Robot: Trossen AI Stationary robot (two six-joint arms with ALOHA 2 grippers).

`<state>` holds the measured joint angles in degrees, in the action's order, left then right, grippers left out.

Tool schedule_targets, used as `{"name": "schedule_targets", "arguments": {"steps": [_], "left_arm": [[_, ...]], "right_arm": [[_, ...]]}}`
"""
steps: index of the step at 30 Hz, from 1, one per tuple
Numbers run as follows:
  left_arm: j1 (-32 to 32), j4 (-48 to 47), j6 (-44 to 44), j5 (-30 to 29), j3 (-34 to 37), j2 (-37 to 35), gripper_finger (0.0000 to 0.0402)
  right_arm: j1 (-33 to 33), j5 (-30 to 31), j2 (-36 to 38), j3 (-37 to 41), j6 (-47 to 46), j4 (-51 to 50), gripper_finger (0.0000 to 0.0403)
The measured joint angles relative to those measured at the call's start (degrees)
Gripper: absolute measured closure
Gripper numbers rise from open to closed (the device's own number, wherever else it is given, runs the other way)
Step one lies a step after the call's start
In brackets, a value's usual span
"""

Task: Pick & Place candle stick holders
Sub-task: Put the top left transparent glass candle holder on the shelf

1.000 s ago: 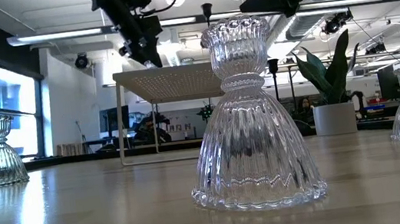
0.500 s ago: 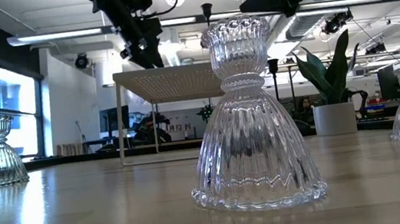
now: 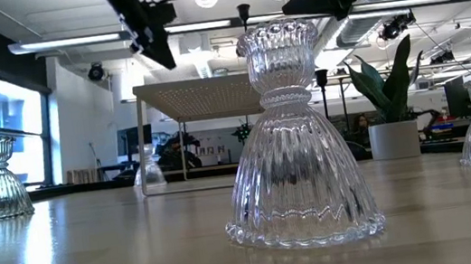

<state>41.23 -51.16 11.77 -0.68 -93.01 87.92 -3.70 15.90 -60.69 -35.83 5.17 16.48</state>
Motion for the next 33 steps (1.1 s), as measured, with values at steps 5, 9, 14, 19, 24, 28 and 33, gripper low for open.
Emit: {"name": "schedule_targets", "arguments": {"steps": [5,9,14,19,24,28,33], "left_arm": [[0.0,-2.6,-0.3,2.3,2.5,-5.4,0.0396],[0.0,4.9,-2.9,3.7,13.3,-13.4,0.0392],[0.0,25.7,-9.7,6.5,35.8,-26.6,0.0400],[0.0,43.8,-18.3,5.0,56.5,-35.3,0.0400],[0.0,54.4,-16.7,3.3,69.5,-36.2,0.0395],[0.0,59.4,-20.9,-0.4,73.2,-34.3,0.0360],[0.0,63.8,-24.2,-2.6,73.9,-31.4,0.0273]], "right_arm": [[0.0,0.0,0.0,0.0,-0.1,-0.4,0.0402],[0.0,0.0,0.0,0.0,-0.2,-0.6,0.0401],[0.0,-0.2,0.0,0.0,-0.2,-0.6,0.0401],[0.0,-0.2,0.0,0.0,-0.2,-0.6,0.0402],[0.0,-0.2,0.0,0.0,-0.2,0.0,0.0402],[0.0,-0.2,0.0,0.0,-0.2,0.5,0.0401],[0.0,-0.2,0.0,0.0,-0.2,0.5,0.0402]]}}
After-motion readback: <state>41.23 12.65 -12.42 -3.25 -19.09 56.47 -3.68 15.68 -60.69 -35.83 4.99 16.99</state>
